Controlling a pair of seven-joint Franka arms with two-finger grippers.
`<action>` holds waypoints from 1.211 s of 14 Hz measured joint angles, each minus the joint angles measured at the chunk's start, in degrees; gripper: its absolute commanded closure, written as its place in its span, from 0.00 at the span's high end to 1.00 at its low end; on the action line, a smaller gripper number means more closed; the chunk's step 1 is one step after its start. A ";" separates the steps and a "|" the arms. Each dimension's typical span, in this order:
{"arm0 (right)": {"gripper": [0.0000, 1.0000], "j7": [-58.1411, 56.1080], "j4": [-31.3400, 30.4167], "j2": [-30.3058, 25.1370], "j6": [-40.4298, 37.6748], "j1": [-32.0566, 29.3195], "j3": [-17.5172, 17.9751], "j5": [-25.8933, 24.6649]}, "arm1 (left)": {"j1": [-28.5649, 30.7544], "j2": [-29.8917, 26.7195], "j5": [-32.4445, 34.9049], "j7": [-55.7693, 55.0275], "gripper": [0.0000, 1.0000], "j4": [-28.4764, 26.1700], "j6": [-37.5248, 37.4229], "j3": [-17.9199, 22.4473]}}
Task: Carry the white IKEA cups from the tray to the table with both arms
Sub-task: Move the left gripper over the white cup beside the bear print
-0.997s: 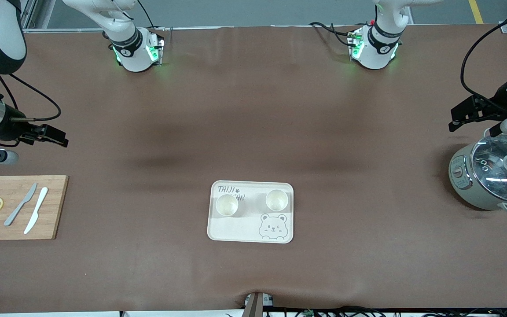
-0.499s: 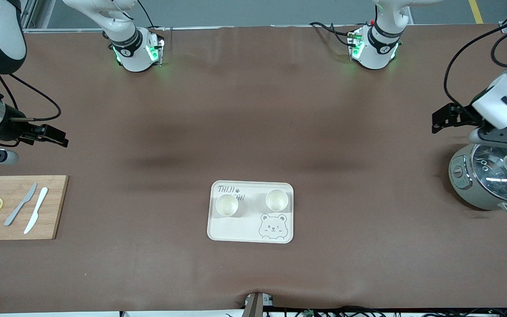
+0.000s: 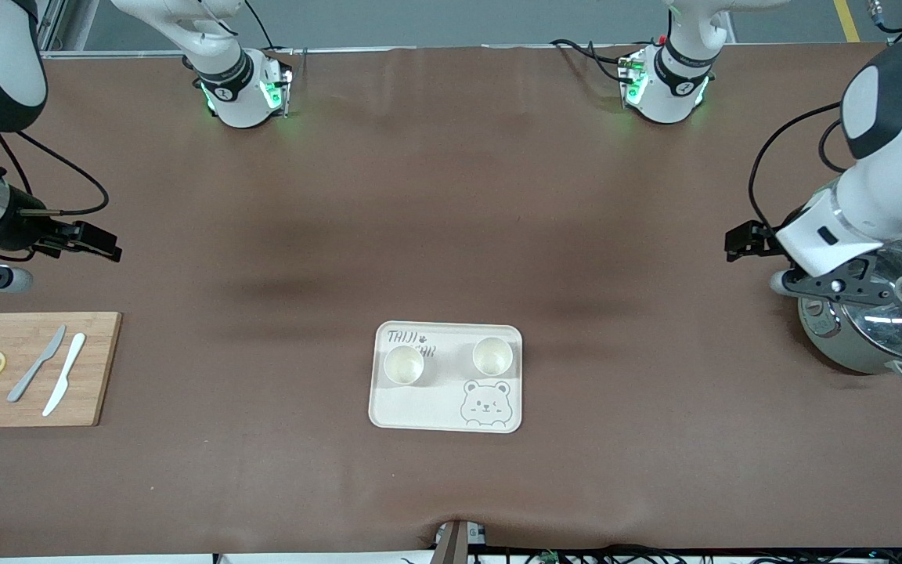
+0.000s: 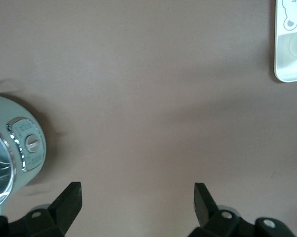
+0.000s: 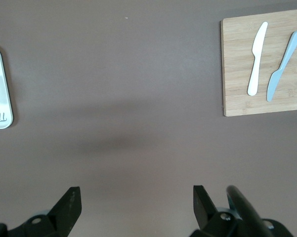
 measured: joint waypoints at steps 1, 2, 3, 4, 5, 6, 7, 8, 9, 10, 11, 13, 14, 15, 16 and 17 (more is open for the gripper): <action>1.00 0.00 0.00 0.00 0.00 0.00 0.00 0.00 | -0.35 0.47 0.00 -0.98 1.00 0.00 0.44 -0.26; 1.00 0.00 0.00 0.00 0.00 0.00 0.00 0.00 | -0.73 0.84 0.00 -1.79 1.00 -0.01 0.96 -0.45; 1.00 0.00 0.00 0.00 0.00 0.00 0.00 0.00 | -1.22 1.13 0.00 -2.54 1.00 -0.04 1.70 -0.50; 1.00 0.00 0.00 0.00 0.00 0.00 0.01 0.00 | -1.86 1.35 0.00 -3.85 1.00 -0.21 2.61 -0.54; 1.00 0.00 0.00 0.00 0.00 0.00 0.01 0.00 | -2.85 1.53 0.00 -5.92 1.00 -0.62 3.75 -0.55; 1.00 0.00 0.00 0.00 0.00 0.00 0.01 0.00 | -4.12 1.81 0.00 -8.47 1.00 -1.07 4.78 -0.59; 1.00 0.00 0.00 0.00 0.00 0.00 0.01 0.00 | -5.60 2.35 0.00 -10.88 1.00 -1.36 5.83 -0.63; 1.00 0.00 0.00 0.00 0.00 0.00 0.01 0.00 | -7.12 3.08 0.00 -12.94 1.00 -1.46 6.92 -0.67; 1.00 0.00 0.00 0.00 0.00 0.00 0.01 0.00 | -8.56 3.95 0.00 -15.00 1.00 -1.46 8.14 -0.70; 1.00 0.00 0.00 0.00 0.00 0.00 0.01 0.00 | -9.95 4.90 0.01 -17.03 1.00 -1.47 9.39 -0.73; 1.00 0.00 0.00 0.00 0.00 0.00 0.01 0.00 | -11.29 5.88 0.01 -18.73 1.00 -1.42 10.46 -0.74; 1.00 0.00 0.00 0.00 0.00 0.00 0.01 0.00 | -13.76 8.11 0.26 -21.51 1.00 -0.68 11.65 -0.75; 1.00 0.00 0.00 0.00 0.00 0.00 0.01 0.00 | -14.82 9.29 0.40 -22.55 1.00 0.07 11.85 -0.75; 1.00 0.00 0.00 0.00 0.00 0.01 0.02 0.00 | -15.72 10.51 0.47 -23.32 1.00 0.87 11.90 -0.75; 1.00 0.00 0.00 0.00 0.00 0.00 0.01 0.00 | -16.58 11.90 0.51 -23.94 1.00 1.85 12.03 -0.75; 1.00 0.00 0.00 0.00 0.00 0.00 0.01 0.00 | -17.40 13.42 0.52 -24.47 1.00 3.03 12.28 -0.75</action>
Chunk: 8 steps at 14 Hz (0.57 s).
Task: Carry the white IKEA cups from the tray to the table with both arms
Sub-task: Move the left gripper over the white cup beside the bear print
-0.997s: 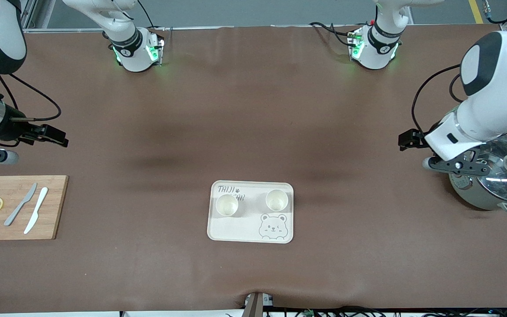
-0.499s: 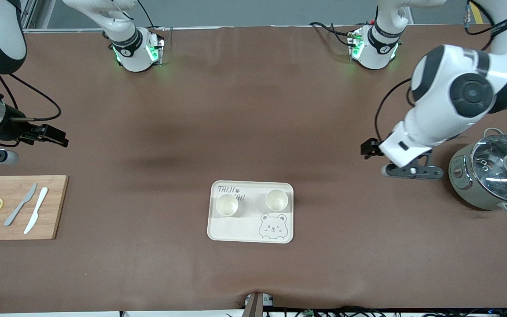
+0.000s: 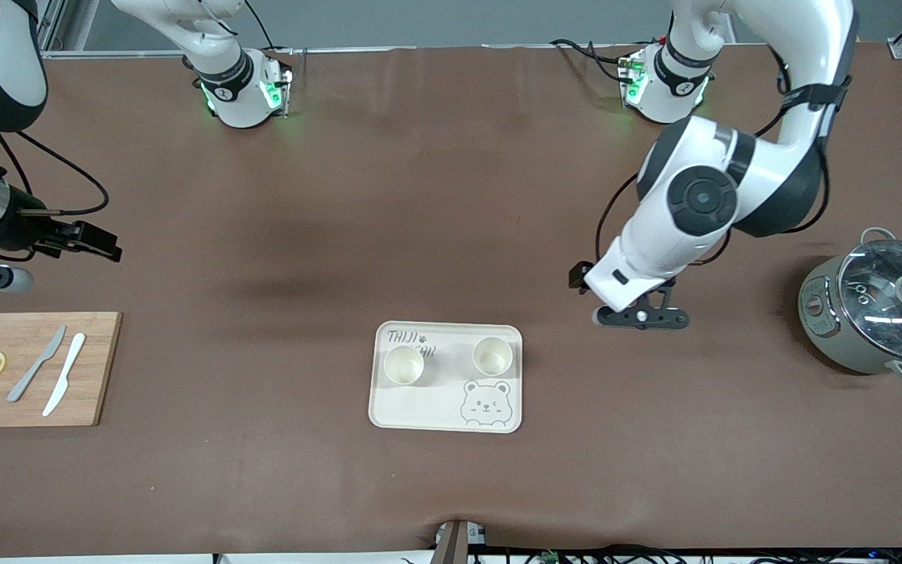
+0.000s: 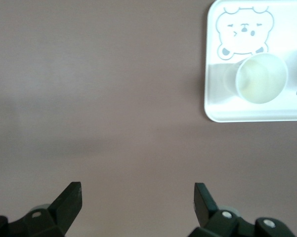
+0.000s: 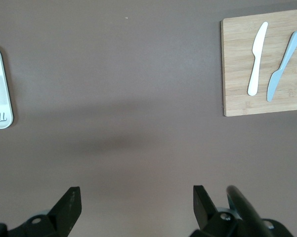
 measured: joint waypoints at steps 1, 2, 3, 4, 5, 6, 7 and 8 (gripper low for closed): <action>1.00 0.00 0.00 0.00 0.00 0.00 0.00 0.00 | -0.68 1.59 0.05 -0.17 1.00 1.30 0.14 0.00; 1.00 0.00 0.00 0.00 0.00 0.00 0.00 0.00 | -1.24 3.07 0.27 -0.21 1.00 2.54 0.19 0.00; 1.00 0.00 0.00 0.00 0.00 0.00 0.00 0.00 | -1.69 4.42 0.71 -0.23 1.00 3.70 0.22 0.01; 1.00 0.00 0.00 0.00 0.00 0.00 0.00 0.00 | -2.10 5.61 1.02 -0.23 1.00 4.75 0.25 0.01; 1.00 0.00 0.00 0.00 0.00 0.00 0.00 0.00 | -2.53 6.66 1.14 -0.28 1.00 5.74 0.36 0.01; 1.00 0.00 0.00 0.00 0.00 0.00 0.00 0.00 | -2.93 7.61 1.17 -0.67 1.00 6.71 0.80 0.01; 1.00 0.00 0.00 0.00 0.00 0.00 0.00 0.00 | -3.36 8.51 1.28 -1.72 1.00 7.52 1.78 0.01; 1.00 0.00 0.00 0.00 0.00 0.00 0.00 0.00 | -3.80 9.36 1.44 -2.66 1.00 8.07 3.02 0.02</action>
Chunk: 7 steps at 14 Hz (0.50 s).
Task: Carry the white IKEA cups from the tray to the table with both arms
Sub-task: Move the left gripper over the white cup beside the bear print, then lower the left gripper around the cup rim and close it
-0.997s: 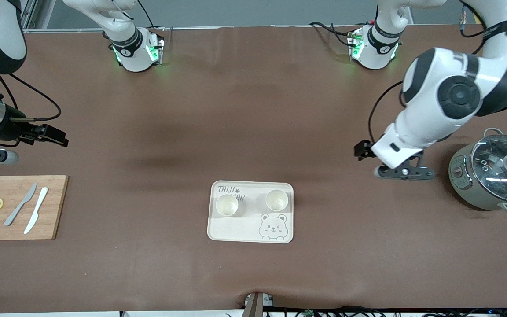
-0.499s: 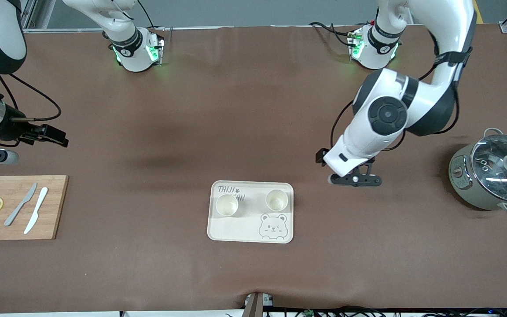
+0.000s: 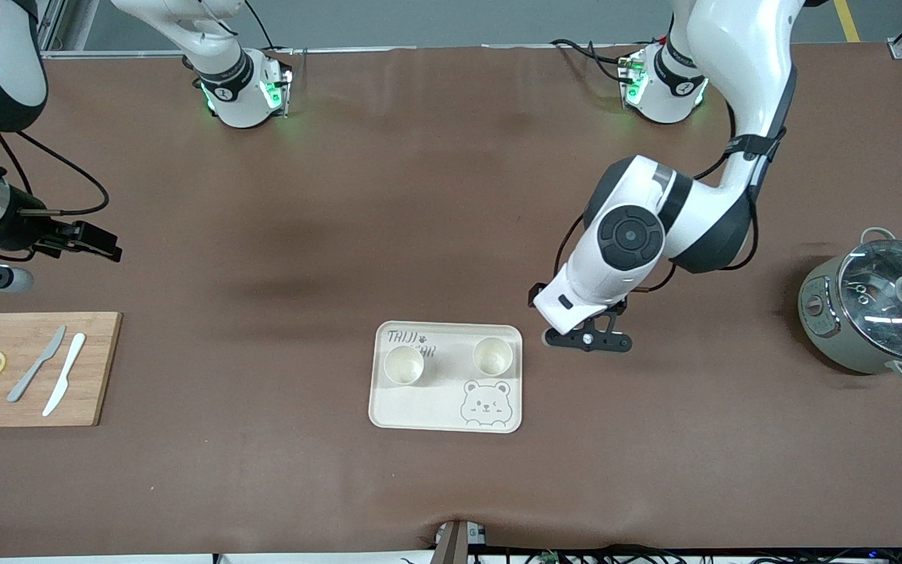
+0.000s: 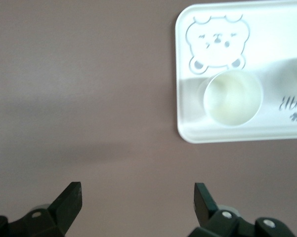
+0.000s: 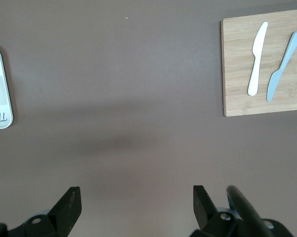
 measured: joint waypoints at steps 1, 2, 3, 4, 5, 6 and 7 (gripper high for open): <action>1.00 0.00 0.00 0.00 0.00 0.00 0.00 0.00 | -0.47 0.88 0.09 -0.79 1.00 0.48 1.26 0.00; 1.00 0.00 0.00 0.00 0.00 0.00 0.00 0.00 | -0.87 1.87 0.13 -1.22 1.00 1.18 2.01 0.02; 1.00 0.00 0.00 0.00 0.00 0.00 0.00 0.00 | -1.22 2.98 0.14 -1.60 1.00 2.18 2.34 0.05; 1.00 0.00 0.00 0.00 0.00 0.00 0.00 0.00 | -1.60 4.17 0.15 -2.04 1.00 3.40 2.47 0.11; 1.00 0.00 0.00 0.00 0.00 0.00 0.00 0.00 | -2.12 5.43 0.21 -2.55 1.00 4.70 2.56 0.37; 1.00 0.00 0.00 0.00 0.00 0.00 0.00 0.00 | -2.92 6.63 0.29 -3.38 1.00 5.90 2.66 1.08; 1.00 0.00 0.00 0.00 0.00 0.00 0.00 0.00 | -4.27 7.76 0.32 -4.33 1.00 6.92 3.04 2.55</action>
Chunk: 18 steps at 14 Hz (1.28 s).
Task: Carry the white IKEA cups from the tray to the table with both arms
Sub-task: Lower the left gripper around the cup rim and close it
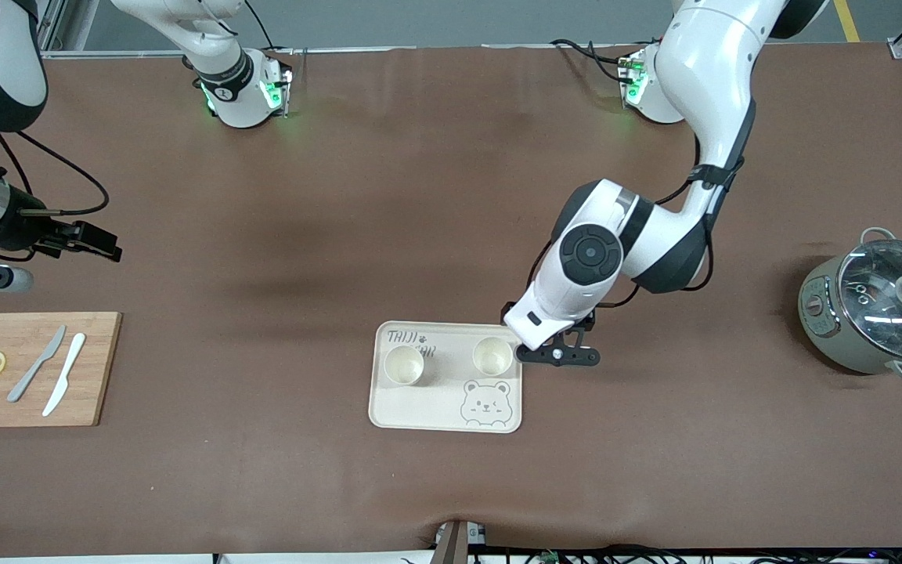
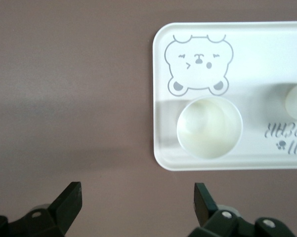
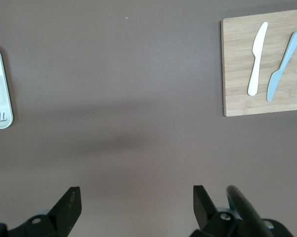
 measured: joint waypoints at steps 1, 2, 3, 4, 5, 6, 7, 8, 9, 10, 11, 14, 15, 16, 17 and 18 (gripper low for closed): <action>1.00 0.00 0.00 0.00 0.00 0.00 0.00 0.00 | -1.67 0.93 0.00 -0.75 1.00 0.72 1.00 1.94; 1.00 0.00 0.00 0.00 0.02 0.00 0.00 0.00 | -3.25 1.70 0.00 -1.40 1.00 1.16 2.17 3.65; 1.00 0.00 0.00 0.00 0.06 0.00 0.00 0.00 | -4.31 2.32 0.00 -2.20 1.00 1.49 3.04 4.60; 1.00 0.00 0.00 0.00 0.11 0.00 0.00 0.00 | -4.91 2.94 0.00 -2.95 1.00 1.71 4.06 5.03; 1.00 0.00 0.00 0.00 0.19 0.00 0.00 0.00 | -5.09 3.47 0.00 -3.35 1.00 1.87 4.97 5.11; 1.00 0.00 -0.01 0.00 0.31 0.00 0.00 0.00 | -5.10 4.03 0.00 -3.48 1.00 1.99 5.93 5.14; 1.00 0.00 -0.01 0.00 0.37 0.00 0.00 0.00 | -5.09 4.55 0.01 -3.49 1.00 2.04 6.89 5.25; 1.00 0.00 -0.01 0.00 0.38 0.00 0.00 0.00 | -5.09 5.05 0.01 -3.49 1.00 2.10 7.78 5.35; 1.00 0.00 -0.01 0.00 0.39 0.00 0.00 0.00 | -5.09 5.52 0.01 -3.49 1.00 2.13 8.45 5.40; 1.00 0.00 -0.01 0.00 0.40 0.00 0.00 0.00 | -5.09 5.93 0.01 -3.49 1.00 2.17 8.99 5.41; 1.00 0.00 -0.01 0.00 0.40 0.00 0.00 0.00 | -5.09 6.34 0.01 -3.49 1.00 2.21 9.43 5.42; 1.00 0.00 -0.01 0.00 0.41 0.00 0.00 0.00 | -5.09 7.62 0.01 -3.53 1.00 2.28 10.55 5.43; 1.00 0.00 -0.01 0.00 0.42 0.00 0.00 0.00 | -5.09 8.14 0.01 -3.75 1.00 2.29 10.82 5.43; 1.00 0.00 -0.01 0.00 0.43 0.00 0.00 0.00 | -5.09 8.85 0.01 -4.20 1.00 2.30 11.00 5.43; 1.00 0.00 -0.01 0.00 0.43 0.00 0.00 0.00 | -5.09 9.62 0.01 -4.52 1.00 2.31 11.21 5.43; 1.00 0.00 -0.01 0.00 0.43 0.00 0.00 0.00 | -5.10 10.37 0.01 -4.67 1.00 2.30 11.44 5.43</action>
